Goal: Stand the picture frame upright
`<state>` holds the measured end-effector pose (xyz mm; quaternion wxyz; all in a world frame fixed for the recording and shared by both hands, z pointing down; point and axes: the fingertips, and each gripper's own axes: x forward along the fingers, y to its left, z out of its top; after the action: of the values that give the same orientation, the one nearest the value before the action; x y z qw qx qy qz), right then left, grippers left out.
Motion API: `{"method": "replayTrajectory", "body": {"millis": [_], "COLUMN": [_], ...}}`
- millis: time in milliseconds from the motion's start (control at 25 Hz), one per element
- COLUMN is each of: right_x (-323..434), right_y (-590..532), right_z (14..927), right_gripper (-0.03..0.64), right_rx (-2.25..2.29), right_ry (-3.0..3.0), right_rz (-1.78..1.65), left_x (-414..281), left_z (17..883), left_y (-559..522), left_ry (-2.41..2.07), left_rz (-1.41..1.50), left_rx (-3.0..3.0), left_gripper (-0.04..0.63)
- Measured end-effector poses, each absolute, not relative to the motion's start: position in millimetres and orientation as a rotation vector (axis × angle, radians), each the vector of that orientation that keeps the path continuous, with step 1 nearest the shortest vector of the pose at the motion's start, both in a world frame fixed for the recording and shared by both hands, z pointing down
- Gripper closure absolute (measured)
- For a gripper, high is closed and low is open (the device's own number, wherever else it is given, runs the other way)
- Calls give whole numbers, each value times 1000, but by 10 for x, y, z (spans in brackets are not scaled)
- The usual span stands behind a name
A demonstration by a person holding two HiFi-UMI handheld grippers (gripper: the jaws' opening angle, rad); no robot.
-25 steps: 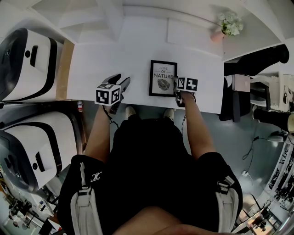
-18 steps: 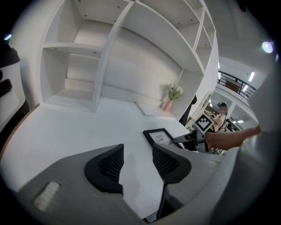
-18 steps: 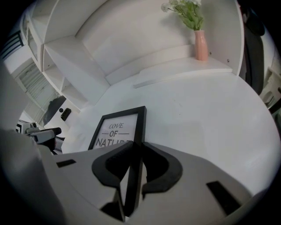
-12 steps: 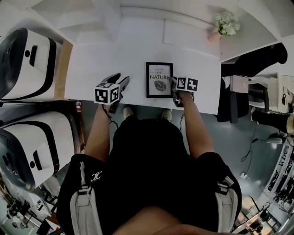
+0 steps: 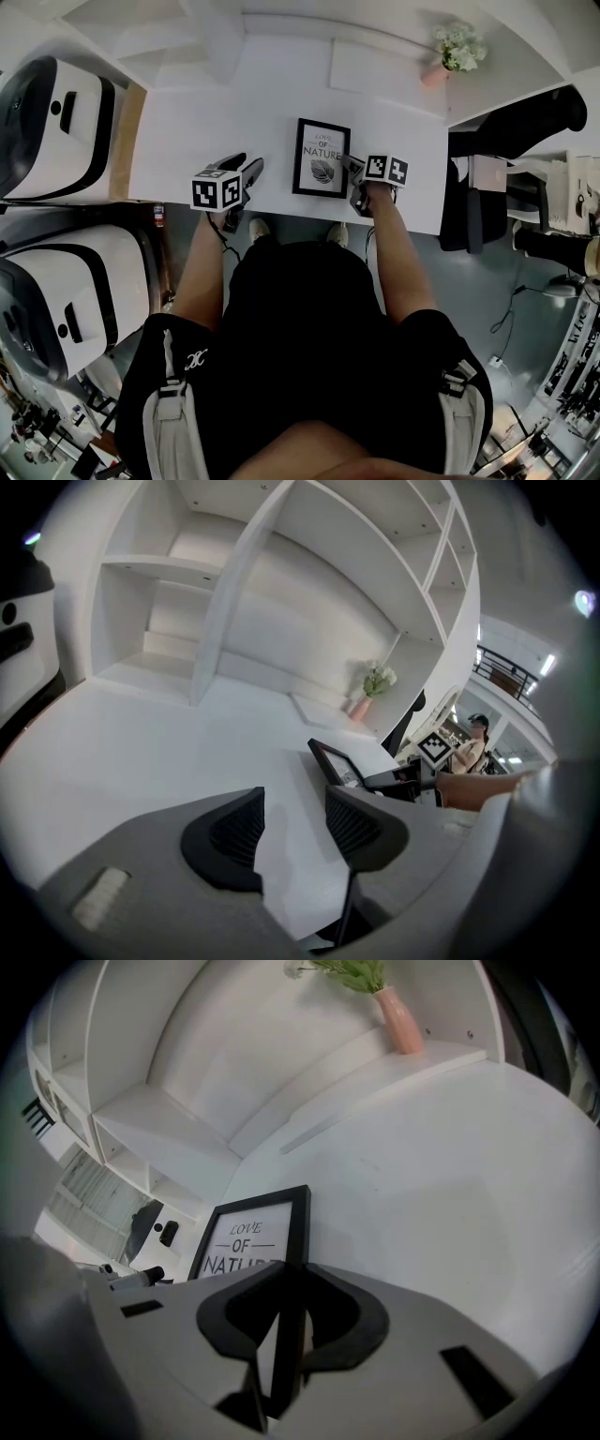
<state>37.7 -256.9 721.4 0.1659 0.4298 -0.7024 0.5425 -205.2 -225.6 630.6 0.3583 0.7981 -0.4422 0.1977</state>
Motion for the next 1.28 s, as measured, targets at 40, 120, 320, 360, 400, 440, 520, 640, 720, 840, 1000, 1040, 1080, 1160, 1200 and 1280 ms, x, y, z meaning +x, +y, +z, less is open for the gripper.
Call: {"method": "replayTrajectory", "body": {"millis": [40,120,320,360,400,440,520,640,720,840,1000,1040,1080,1160,1200,1280], "right_x": [374,365,357,356,356,359,363,355,353,358,351,349,345,343,344,344], "right_y": [-2570,-2568,-2567,-2570,-2571,-2572,-2571,-2570,-2573,-2572,-2566,-2564,-2560,-2555,-2556,-2561], "right_z": [7209,7204,7212,7212,7212,7211,7209,7206,7204,7206,7196,7191,7187,7187,7190,7191], "right_gripper": [545,545,545,545,545,545,545,545,545,545,545,545,545,545,545,545], "right_rx": [1222,1217,1210,1211,1212,1213,1214,1214,1217,1220,1217,1217,1217,1216,1216,1215], "right_ry": [-2002,-2006,-2008,-2009,-2010,-2011,-2012,-2013,-2014,-2016,-2020,-2019,-2018,-2017,-2019,-2025], "right_rz": [1547,1546,1498,1494,1496,1502,1518,1527,1527,1531,1531,1530,1530,1529,1526,1515], "left_x": [-2061,-2085,-2111,-2117,-2116,-2105,-2062,-1961,-1858,-1674,-1445,-1398,-1356,-1285,-1256,-1210], "left_z": [6320,6353,6441,6460,6480,6501,6549,6615,6645,6669,6674,6676,6679,6685,6689,6699], "left_y": [-2250,-2235,-2244,-2253,-2259,-2261,-2258,-2253,-2262,-2289,-2322,-2329,-2338,-2365,-2383,-2418], "left_ry": [-1138,-1133,-1102,-1095,-1087,-1077,-1052,-1009,-970,-906,-838,-826,-816,-801,-797,-790], "left_rz": [493,463,328,292,262,242,223,218,206,169,135,138,143,146,142,140], "left_rx": [2042,2010,1878,1847,1822,1804,1782,1768,1761,1746,1735,1737,1740,1744,1745,1744], "left_gripper": [382,380,380,382,382,382,382,383,383,383,383,383,383,383,383,385]}}
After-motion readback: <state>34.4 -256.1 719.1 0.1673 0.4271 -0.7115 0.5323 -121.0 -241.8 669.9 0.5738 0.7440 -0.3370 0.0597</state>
